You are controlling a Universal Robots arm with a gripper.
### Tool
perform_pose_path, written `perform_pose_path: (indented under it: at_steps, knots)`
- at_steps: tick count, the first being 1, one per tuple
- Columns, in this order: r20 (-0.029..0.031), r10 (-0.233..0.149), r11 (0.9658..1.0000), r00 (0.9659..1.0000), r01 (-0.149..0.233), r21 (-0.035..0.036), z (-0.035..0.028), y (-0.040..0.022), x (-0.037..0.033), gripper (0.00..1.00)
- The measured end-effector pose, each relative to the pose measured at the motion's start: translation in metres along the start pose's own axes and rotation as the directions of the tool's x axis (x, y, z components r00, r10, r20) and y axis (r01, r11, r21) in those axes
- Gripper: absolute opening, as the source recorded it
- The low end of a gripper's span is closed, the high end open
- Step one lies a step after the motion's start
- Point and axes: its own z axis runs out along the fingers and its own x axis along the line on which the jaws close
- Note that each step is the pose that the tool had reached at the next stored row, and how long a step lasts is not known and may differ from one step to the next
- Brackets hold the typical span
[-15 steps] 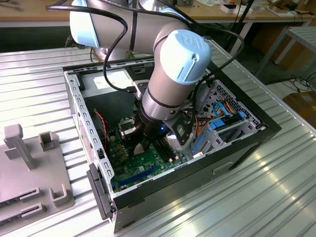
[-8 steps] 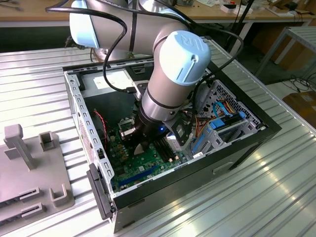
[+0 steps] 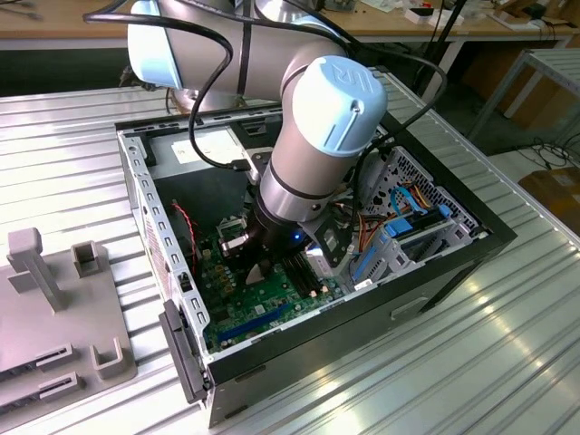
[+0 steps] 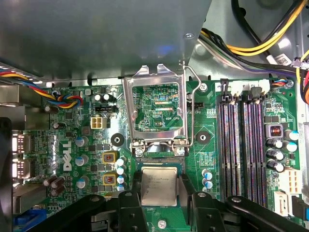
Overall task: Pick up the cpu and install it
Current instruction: 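Place the cpu into insertion slot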
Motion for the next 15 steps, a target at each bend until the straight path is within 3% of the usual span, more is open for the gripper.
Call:
perform_pose_path:
  at_steps: [8, 15]
  knots:
    - [-0.0001, 0.0, 1.0, 1.0, 0.0, 0.001, -0.0043, 0.0004, 0.0003, 0.41]
    - [-0.0003, 0.0, 1.0, 1.0, 0.0, 0.0016, -0.0045, 0.0003, -0.0002, 0.41]
